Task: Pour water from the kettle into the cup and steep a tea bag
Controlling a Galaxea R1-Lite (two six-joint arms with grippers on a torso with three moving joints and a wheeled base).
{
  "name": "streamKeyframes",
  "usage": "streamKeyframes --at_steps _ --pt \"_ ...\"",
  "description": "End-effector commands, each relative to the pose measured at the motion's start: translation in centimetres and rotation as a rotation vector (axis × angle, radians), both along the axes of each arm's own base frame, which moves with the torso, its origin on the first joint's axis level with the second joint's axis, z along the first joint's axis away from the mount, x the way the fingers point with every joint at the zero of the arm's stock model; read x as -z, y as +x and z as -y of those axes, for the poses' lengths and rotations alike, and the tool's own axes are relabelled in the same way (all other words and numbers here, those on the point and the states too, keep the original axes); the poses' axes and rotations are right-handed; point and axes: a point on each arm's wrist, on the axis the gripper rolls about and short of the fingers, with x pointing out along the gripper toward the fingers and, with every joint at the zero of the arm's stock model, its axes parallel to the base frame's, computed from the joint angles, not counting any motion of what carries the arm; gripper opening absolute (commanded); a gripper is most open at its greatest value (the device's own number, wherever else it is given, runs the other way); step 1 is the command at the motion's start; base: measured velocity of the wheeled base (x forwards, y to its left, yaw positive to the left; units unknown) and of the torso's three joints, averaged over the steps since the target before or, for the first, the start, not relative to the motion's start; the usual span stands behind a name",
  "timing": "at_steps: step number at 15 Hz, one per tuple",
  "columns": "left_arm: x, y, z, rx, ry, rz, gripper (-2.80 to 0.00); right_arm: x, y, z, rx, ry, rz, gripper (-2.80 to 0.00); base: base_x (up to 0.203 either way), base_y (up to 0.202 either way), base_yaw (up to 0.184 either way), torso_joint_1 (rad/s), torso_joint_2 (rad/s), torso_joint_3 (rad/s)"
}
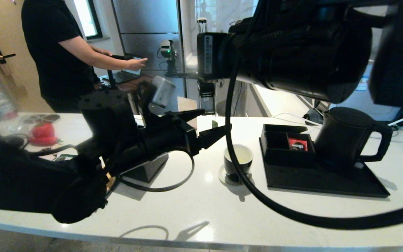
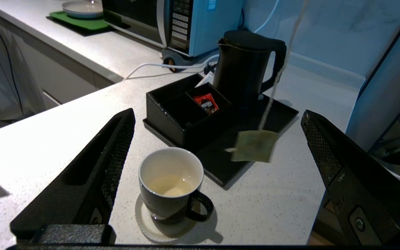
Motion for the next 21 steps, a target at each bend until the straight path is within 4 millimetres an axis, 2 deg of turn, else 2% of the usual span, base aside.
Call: streamKeyframes --at_steps 1,21 --pt "0.32 0.11 0.35 0.009 -0.001 0.000 0.00 -0.04 -0.03 0.03 0.002 0.001 0.000 -2.80 0.000 0.000 0.000 0.000 0.00 0.000" --pt "0.53 0.33 0.77 0.021 0.001 0.000 0.00 0.28 0.07 -0.11 0.002 -0.006 -0.005 -2.80 0.000 0.000 0.000 0.000 0.00 0.000"
